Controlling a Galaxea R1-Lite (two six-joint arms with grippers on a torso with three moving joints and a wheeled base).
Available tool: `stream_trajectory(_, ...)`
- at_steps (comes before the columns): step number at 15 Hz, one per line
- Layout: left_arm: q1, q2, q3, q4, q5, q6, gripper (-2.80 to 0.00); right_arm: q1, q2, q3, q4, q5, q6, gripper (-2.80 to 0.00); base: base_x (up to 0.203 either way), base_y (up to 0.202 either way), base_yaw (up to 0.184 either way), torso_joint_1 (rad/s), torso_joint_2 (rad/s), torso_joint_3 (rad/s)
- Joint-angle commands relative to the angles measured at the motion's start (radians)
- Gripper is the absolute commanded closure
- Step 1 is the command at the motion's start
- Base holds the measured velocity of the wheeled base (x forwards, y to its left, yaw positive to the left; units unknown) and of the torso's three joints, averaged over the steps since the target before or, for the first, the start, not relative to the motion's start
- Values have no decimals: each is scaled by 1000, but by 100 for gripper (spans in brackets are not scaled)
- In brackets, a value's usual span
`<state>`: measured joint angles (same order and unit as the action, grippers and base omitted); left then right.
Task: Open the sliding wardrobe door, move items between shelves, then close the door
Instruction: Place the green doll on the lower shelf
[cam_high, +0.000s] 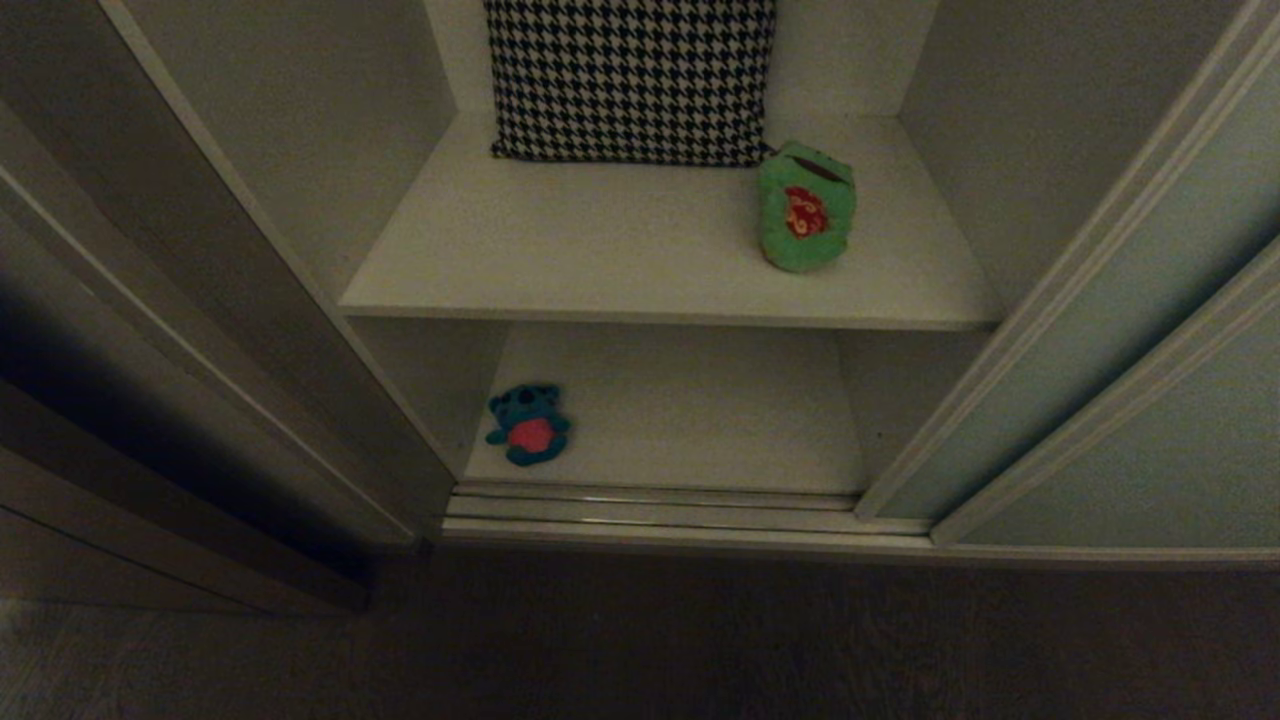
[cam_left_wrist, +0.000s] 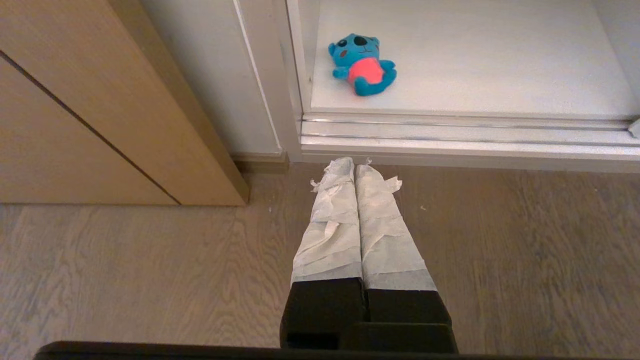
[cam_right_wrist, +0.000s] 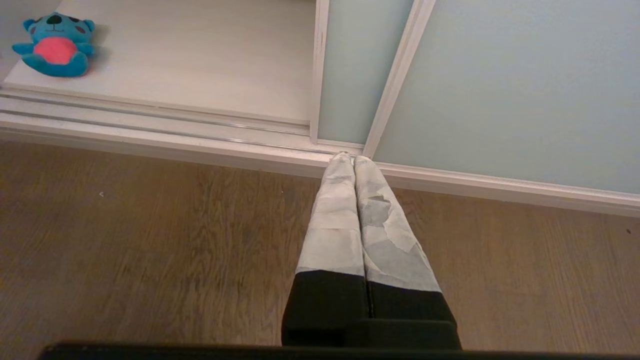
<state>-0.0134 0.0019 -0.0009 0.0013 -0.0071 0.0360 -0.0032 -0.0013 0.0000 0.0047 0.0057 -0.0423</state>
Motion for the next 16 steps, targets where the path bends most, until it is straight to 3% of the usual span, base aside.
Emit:
stream_trajectory(1,0,3,-1,-1,-1,-2,0,0,0,2,0,0,-1,0,0,0,0,0,0,0)
stream_trajectory(7,0,3,-1,-1,-1,-6,0,0,0,2,0,0,-1,0,1,11,-1,0,0,0)
stream_trajectory(16,0,3,-1,-1,-1,-5,0,0,0,1,0,0,-1,0,0,184,-1,4,5,4)
